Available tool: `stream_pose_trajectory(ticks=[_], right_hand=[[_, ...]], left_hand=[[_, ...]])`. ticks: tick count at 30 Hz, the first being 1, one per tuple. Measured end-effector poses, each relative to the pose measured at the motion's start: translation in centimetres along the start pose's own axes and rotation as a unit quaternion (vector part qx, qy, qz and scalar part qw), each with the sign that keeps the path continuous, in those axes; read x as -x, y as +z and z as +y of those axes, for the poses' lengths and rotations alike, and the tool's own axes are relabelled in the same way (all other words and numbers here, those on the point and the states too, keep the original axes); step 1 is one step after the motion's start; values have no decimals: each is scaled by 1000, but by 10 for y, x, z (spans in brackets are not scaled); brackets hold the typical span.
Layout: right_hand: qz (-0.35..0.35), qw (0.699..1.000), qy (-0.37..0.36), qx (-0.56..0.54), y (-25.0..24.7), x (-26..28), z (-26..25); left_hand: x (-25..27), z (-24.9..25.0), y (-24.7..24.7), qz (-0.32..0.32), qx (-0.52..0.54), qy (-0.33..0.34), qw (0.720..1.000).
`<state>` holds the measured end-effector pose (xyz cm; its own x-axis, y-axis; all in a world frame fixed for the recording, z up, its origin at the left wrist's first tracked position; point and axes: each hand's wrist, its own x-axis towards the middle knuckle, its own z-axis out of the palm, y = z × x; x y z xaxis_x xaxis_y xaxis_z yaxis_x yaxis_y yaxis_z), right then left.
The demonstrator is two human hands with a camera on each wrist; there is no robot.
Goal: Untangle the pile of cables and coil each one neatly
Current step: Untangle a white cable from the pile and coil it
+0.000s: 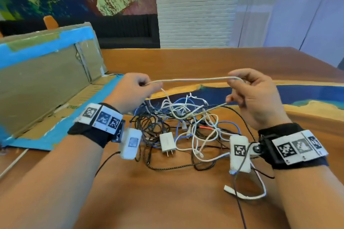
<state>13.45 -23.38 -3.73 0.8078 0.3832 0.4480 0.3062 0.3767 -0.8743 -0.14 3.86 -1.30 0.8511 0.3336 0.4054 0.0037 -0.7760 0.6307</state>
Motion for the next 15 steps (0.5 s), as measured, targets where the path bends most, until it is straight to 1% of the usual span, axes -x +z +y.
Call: stream_pose_trajectory(ticks=[1, 2, 3, 4, 5, 6, 7, 9, 10, 12, 14, 15], right_hand=[[7, 1000, 0, 3, -3, 0, 2], [7, 999, 3, 39, -6, 0, 5], [-3, 995, 14, 101, -8, 1, 8], [-22, 983, 33, 179, -9, 3, 12], [-50, 965, 57, 252, -9, 4, 15], [-80, 944, 82, 310, -8, 7, 17], [-103, 928, 104, 344, -6, 11, 18], [-111, 915, 139, 363, -1, 15, 15], [-94, 917, 141, 361, 0, 16, 13], [-31, 940, 113, 320, -1, 12, 13], [21, 975, 97, 198, -3, 9, 12], [37, 987, 97, 121, -3, 9, 10]], left_hand=[[-1, -1, 3, 24, 63, -11, 998], [-1, 1, 6, 49, 137, -24, 989], [-2, 6, 10, 70, 211, -39, 974], [-3, 13, 12, 82, 267, -47, 959], [-4, 22, 13, 84, 301, -47, 949], [-6, 30, 14, 78, 317, -38, 945], [-8, 39, 13, 71, 317, -19, 946], [-13, 53, 12, 70, 268, 33, 960], [-15, 59, 10, 78, 223, 62, 970], [-19, 69, 3, 114, 109, 118, 980], [-24, 75, -7, 141, 23, 153, 978], [-24, 77, -13, 140, -1, 157, 978]])
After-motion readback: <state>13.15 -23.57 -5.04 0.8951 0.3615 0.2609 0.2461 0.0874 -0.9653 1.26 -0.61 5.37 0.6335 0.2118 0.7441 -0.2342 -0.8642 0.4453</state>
